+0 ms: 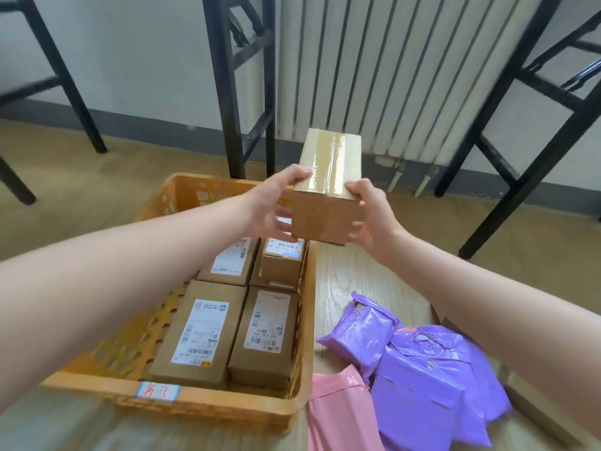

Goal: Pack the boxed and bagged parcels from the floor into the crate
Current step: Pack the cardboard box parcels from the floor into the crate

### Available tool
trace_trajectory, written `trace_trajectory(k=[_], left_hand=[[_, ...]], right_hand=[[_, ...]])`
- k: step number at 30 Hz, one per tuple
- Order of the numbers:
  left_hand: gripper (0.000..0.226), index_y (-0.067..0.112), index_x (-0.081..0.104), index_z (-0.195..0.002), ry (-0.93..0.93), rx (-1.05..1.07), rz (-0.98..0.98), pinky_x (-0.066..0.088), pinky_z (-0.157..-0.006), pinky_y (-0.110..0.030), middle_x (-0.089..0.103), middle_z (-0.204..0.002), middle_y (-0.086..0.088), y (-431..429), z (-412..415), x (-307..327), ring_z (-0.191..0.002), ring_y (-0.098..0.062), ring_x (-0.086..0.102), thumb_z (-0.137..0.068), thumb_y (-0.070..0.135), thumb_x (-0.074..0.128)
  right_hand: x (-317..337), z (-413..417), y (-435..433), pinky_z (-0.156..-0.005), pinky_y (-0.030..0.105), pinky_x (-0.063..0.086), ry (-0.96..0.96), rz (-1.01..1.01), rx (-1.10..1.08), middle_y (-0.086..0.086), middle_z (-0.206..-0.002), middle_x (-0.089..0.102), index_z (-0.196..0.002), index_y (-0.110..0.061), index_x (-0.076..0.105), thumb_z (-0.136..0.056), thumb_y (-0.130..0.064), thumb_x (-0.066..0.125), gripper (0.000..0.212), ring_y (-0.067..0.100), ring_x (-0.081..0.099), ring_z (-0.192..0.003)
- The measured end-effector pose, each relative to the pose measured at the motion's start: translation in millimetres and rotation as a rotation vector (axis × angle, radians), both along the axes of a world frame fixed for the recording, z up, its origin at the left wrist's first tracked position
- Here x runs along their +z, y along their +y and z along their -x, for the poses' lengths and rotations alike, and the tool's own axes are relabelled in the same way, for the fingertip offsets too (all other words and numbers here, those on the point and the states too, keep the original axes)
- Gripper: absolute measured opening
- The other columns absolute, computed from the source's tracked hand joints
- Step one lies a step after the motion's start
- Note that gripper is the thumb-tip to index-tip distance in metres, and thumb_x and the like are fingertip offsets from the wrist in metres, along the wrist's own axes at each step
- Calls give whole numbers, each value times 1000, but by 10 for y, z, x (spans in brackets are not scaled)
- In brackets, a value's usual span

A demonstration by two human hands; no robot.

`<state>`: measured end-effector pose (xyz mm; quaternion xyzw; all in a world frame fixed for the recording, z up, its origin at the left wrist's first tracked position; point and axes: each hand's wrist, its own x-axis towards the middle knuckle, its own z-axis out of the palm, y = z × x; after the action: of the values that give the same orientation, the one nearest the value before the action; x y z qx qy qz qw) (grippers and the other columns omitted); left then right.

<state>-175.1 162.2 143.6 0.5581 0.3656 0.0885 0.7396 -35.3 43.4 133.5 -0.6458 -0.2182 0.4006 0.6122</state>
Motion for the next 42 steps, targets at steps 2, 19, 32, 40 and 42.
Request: trace_trajectory(k=[2,19,32,40,42], left_hand=[[66,24,51,-117,38,56,-34,54,-79,-44,65,-113,-12,132,135,-8,-102,-34,63,-68,64,69],[121,14,14,-144,939,324,-903,36,-102,-47,27,-148,-16,808,632,-1250,-134,-37,30,-55,68,76],[62,18,46,-133,641,288,-754,44,-100,-36,37,-138,-10,911,212,-1698,-121,-30,46,-79,27,75],[62,30,35,-146,656,90,-835,16,-114,-47,16,-159,-10,943,458,-1606,-143,-37,15,-89,27,59],[56,27,39,-142,594,186,-980,23,-111,-44,24,-155,-9,856,389,-1492,-139,-35,19,-89,29,57]], right_hand=[[-62,54,62,-87,51,53,-30,-8,58,7,-115,58,-122,-23,42,-75,-47,64,57,31,62,-100],[-885,-382,162,-83,36,52,-355,-17,-185,-2,-93,57,-105,-23,53,-85,-25,65,23,18,60,-88],[-1397,-578,238,-84,39,50,-400,100,-190,-1,-86,51,-107,-17,52,-85,-8,59,24,18,55,-90],[-1369,-613,73,-79,26,46,-654,171,-66,8,-111,45,-106,-20,53,-83,-9,62,27,8,51,-81],[-1318,-690,9,-70,17,41,-701,178,-72,7,-112,46,-106,-21,53,-83,-9,62,27,1,51,-78]])
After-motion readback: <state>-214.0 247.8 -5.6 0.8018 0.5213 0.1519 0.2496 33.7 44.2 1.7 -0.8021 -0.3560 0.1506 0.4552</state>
